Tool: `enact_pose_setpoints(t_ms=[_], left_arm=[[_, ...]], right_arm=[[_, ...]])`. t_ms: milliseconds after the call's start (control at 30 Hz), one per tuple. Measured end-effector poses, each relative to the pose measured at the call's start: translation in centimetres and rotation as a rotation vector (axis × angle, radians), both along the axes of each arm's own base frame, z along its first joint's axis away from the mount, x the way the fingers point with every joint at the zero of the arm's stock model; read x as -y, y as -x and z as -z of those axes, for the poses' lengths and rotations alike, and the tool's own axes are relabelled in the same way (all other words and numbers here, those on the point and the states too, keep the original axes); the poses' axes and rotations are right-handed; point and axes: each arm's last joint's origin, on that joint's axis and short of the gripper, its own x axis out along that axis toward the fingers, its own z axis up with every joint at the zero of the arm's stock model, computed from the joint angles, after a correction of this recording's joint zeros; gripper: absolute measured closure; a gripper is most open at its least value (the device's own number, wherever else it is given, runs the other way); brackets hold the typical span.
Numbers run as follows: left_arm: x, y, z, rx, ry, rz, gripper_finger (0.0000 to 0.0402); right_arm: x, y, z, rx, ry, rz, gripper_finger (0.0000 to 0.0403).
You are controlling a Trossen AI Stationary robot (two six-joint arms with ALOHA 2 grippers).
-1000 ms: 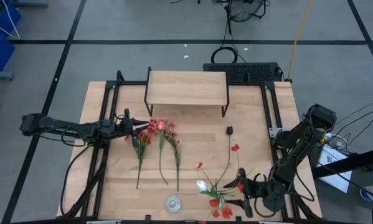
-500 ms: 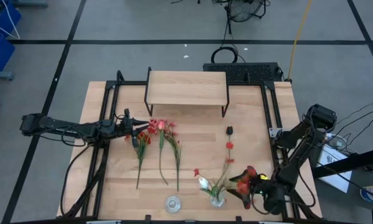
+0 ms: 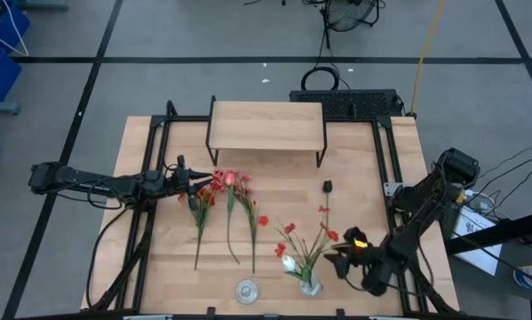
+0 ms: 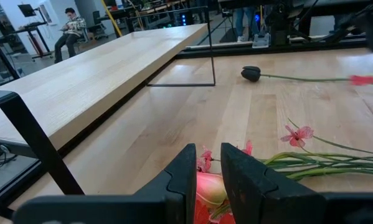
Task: Pick and place flowers into a vace then onto a shelf
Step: Put the black flower into the right transparent vase
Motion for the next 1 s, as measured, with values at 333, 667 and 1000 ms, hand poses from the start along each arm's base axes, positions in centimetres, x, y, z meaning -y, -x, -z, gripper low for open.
enact_pose_setpoints(t_ms=[333, 667, 1000], left_arm=[[0.0, 0.0, 0.0, 0.0, 0.0, 0.0, 0.0321], [0.0, 0.0, 0.0, 0.0, 0.0, 0.0, 0.0321], [0.0, 0.0, 0.0, 0.0, 0.0, 0.0, 0.0321]], right_arm=[[5.7, -3.2, 0.7, -0.219, -0.03, 0.259, 0.0195], [11.4, -5.2, 1.0, -0.386, -0.061, 0.421, 0.0199], [15.8, -6.1, 1.2, -0.493, -0.094, 0.436, 0.0216]])
